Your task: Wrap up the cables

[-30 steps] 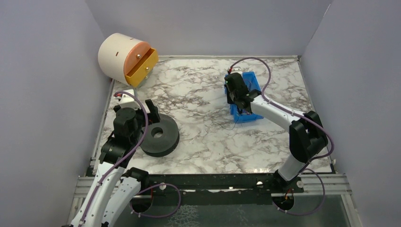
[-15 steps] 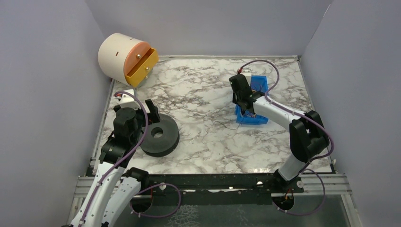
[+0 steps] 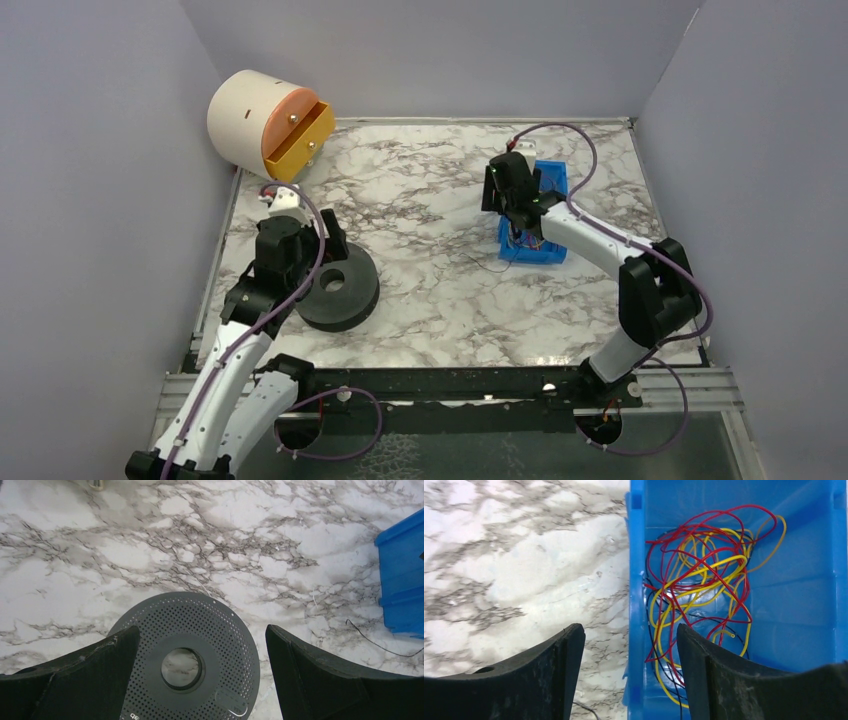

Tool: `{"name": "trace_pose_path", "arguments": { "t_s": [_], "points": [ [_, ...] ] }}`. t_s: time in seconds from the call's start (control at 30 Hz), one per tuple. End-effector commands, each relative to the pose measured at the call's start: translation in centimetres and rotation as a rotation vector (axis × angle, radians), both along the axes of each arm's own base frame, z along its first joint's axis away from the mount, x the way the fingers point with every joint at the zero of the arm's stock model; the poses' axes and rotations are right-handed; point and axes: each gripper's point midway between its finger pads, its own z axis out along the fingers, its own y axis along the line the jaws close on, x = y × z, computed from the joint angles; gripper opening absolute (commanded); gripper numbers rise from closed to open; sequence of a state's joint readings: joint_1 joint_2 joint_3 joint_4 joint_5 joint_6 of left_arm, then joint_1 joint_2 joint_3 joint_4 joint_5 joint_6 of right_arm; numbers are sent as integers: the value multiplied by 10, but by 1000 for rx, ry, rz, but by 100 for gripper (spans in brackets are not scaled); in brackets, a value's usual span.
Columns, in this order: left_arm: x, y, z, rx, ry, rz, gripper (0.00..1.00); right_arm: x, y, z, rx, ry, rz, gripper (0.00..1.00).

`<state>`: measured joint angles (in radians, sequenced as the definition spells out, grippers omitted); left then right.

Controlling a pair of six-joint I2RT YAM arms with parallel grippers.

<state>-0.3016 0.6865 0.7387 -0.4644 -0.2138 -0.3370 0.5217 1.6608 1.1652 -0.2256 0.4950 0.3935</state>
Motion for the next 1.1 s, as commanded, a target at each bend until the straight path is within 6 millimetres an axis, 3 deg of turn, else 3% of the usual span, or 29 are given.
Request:
{"name": "trace_pose_path", "arguments": {
  "t_s": [0.0, 0.27, 0.5, 0.8, 1.07],
  "points": [
    [-5, -18, -12, -62, 90, -62, 99, -7, 15, 48, 118, -64, 73, 73],
    [-9, -28, -47, -67, 252, -79, 99, -41, 48, 78, 240, -63, 252, 80],
    [-12, -41, -80, -83, 386, -75, 99, -70, 73, 74, 274, -31, 361, 88],
    [-12, -51, -104, -46, 474, -78, 99, -90, 79, 69, 307, -10, 429, 99],
    [-15, -57, -118, -15, 525, -99, 99, -98, 76, 63, 306, 0, 441, 100]
  ]
}}
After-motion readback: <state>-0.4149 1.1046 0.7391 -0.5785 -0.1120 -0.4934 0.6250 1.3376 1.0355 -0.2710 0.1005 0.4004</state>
